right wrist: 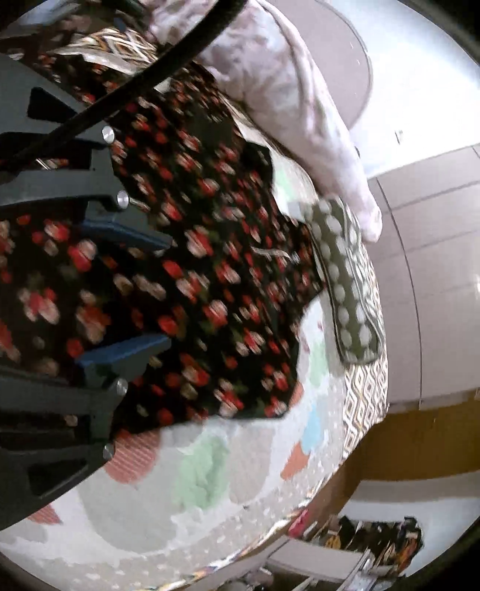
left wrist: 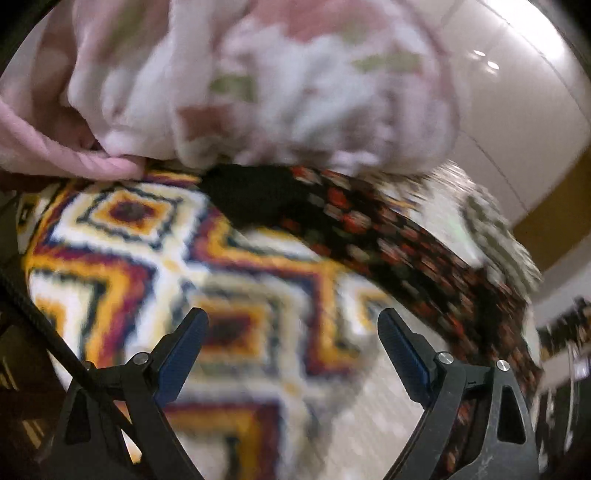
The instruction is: Fold large clothes
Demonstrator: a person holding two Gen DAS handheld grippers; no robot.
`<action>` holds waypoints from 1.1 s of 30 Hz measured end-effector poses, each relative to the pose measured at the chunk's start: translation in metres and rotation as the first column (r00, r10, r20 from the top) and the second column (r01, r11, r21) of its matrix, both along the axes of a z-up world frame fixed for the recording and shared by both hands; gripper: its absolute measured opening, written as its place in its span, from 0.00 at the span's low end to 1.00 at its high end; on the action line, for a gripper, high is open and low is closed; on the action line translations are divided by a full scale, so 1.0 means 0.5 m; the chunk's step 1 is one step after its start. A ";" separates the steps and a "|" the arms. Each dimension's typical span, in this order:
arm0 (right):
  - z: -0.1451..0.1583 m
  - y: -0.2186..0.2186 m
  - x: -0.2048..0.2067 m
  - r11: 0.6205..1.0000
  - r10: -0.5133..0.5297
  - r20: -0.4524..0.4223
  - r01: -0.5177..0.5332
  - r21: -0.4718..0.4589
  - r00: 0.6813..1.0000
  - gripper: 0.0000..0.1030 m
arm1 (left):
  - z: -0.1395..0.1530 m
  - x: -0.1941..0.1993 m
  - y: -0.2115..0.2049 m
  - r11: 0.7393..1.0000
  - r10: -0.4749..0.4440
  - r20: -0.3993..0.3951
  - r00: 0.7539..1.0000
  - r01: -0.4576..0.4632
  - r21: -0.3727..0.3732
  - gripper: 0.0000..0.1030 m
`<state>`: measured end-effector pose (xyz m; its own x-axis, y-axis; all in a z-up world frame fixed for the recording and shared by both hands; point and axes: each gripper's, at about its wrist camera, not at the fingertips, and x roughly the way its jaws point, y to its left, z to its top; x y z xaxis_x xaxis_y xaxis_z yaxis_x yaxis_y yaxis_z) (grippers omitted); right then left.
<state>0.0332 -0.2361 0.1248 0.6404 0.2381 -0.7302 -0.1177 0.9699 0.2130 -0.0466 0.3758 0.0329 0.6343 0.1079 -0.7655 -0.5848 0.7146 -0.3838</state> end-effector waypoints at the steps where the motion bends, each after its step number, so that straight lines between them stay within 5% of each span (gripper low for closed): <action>1: -0.009 0.007 -0.009 1.000 0.008 -0.006 -0.008 -0.001 1.000 0.51 | -0.005 0.012 0.019 0.999 0.032 -0.012 0.999 -0.031 0.037 0.90; 5: -0.043 0.038 -0.039 0.999 0.034 -0.038 -0.035 -0.025 0.999 0.51 | -0.007 0.066 0.062 0.968 0.080 -0.052 0.995 -0.065 0.241 0.90; 9: -0.070 0.059 -0.057 0.998 0.034 -0.059 -0.037 -0.056 0.998 0.51 | -0.008 0.136 0.049 0.914 -0.019 -0.127 0.992 0.069 0.399 0.90; 10: -0.078 0.062 -0.058 0.998 0.030 -0.067 -0.034 -0.059 0.997 0.51 | -0.012 0.154 0.044 0.907 -0.067 -0.163 0.984 0.128 0.402 0.84; 13: -0.102 0.061 -0.056 0.998 0.014 -0.100 -0.020 -0.060 0.995 0.51 | -0.023 0.193 0.026 0.897 -0.186 -0.274 0.944 0.277 0.344 0.04; 20: -0.108 0.042 -0.074 0.999 -0.009 -0.092 0.005 -0.041 0.996 0.51 | 0.118 0.151 0.027 0.941 -0.220 -0.129 0.967 0.245 0.233 0.04; 23: -0.098 0.029 -0.086 1.000 -0.008 -0.070 0.007 -0.012 0.997 0.51 | 0.199 0.144 -0.024 0.931 -0.297 -0.060 0.953 0.303 0.203 0.04; 28: -0.091 0.005 -0.111 0.998 -0.018 -0.044 0.021 0.067 0.999 0.51 | 0.303 0.185 -0.244 0.846 -0.526 0.040 0.850 0.517 0.132 0.04; 31: -0.090 -0.009 -0.127 0.995 -0.020 -0.031 0.023 0.094 0.999 0.51 | 0.344 0.225 -0.435 0.739 -0.674 0.103 0.732 0.667 0.092 0.04; 33: -0.089 -0.025 -0.137 0.994 -0.032 -0.030 0.035 0.103 0.999 0.51 | 0.358 0.243 -0.580 0.646 -0.759 0.147 0.634 0.762 0.050 0.05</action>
<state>-0.0353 -0.2485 0.0803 0.6290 0.2915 -0.7207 -0.0777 0.9460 0.3148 0.0748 0.0856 0.2117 0.5860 -0.4731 -0.6579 0.2248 0.8749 -0.4289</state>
